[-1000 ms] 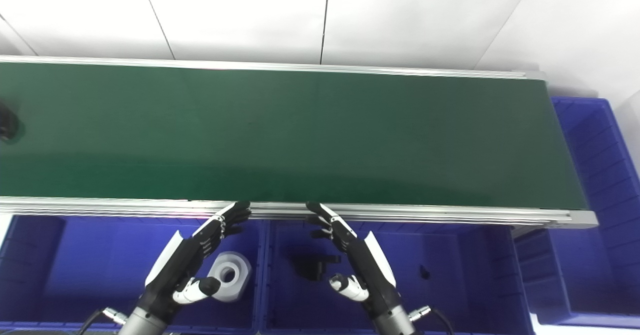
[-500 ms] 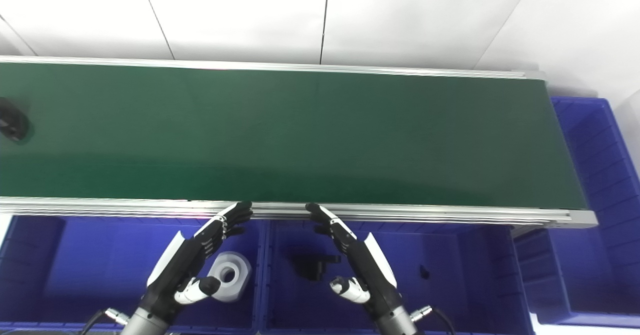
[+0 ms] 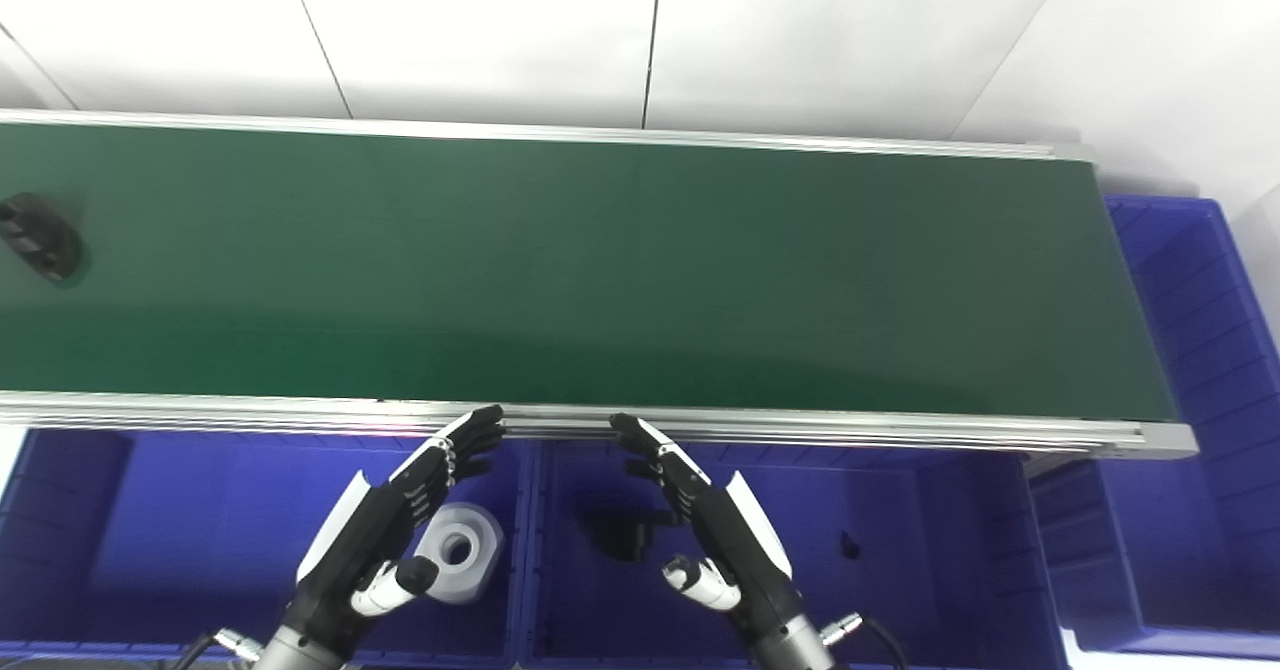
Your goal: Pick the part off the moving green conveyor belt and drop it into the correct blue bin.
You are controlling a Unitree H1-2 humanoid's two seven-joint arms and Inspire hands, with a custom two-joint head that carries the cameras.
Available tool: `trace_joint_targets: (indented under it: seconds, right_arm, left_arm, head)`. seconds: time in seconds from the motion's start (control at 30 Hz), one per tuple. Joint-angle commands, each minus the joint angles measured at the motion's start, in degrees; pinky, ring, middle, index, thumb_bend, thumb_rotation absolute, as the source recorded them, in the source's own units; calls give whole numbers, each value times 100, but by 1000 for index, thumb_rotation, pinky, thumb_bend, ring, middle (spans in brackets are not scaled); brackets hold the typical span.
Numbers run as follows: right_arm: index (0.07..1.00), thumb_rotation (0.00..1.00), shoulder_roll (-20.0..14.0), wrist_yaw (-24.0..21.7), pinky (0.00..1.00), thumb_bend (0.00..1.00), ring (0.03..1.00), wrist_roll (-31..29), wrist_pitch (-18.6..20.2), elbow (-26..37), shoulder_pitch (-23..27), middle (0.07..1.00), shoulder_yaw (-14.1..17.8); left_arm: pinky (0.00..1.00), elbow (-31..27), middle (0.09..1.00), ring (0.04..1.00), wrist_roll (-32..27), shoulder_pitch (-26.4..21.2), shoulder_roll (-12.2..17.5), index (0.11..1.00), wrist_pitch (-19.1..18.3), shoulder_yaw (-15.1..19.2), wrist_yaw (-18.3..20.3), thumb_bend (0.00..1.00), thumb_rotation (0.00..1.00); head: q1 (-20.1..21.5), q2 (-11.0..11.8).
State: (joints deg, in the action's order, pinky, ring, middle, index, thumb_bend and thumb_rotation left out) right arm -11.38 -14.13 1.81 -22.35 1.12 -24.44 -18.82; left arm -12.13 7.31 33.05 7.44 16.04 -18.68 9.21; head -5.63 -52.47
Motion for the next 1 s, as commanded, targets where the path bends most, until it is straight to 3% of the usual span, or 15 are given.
trace_joint_targets:
  seconds: [0.0, 0.73, 0.87, 0.93, 0.97]
  right_arm:
    - [912, 954, 0, -45, 854, 1000, 918, -45, -106, 64, -2, 943, 19]
    - [912, 948, 49, -6, 839, 1000, 908, 11, -135, 28, -18, 935, 31]
    - [910, 950, 66, 9, 841, 1000, 906, 41, -197, -52, -17, 932, 31]
    - [909, 951, 65, 7, 841, 1000, 906, 54, -288, -145, -9, 931, 23]
    - [909, 951, 67, 17, 841, 1000, 906, 74, -354, -225, -5, 931, 20]
  left_arm:
    - [866, -52, 904, 907, 33, 36, 1, 900, 154, -38, 1, 995, 897]
    - [876, 3, 902, 908, 16, 15, 15, 895, 195, -26, 6, 1000, 893]
    - [873, 94, 905, 910, 21, 9, 35, 901, 286, -25, 8, 990, 896]
    - [872, 156, 905, 910, 45, 15, 40, 902, 339, -27, 0, 993, 898]
    - [871, 238, 905, 910, 46, 15, 43, 903, 426, -30, -4, 995, 898]
  head:
    - [0, 0]
    - [46, 110]
    - [71, 226]
    - [66, 374]
    - [31, 573]
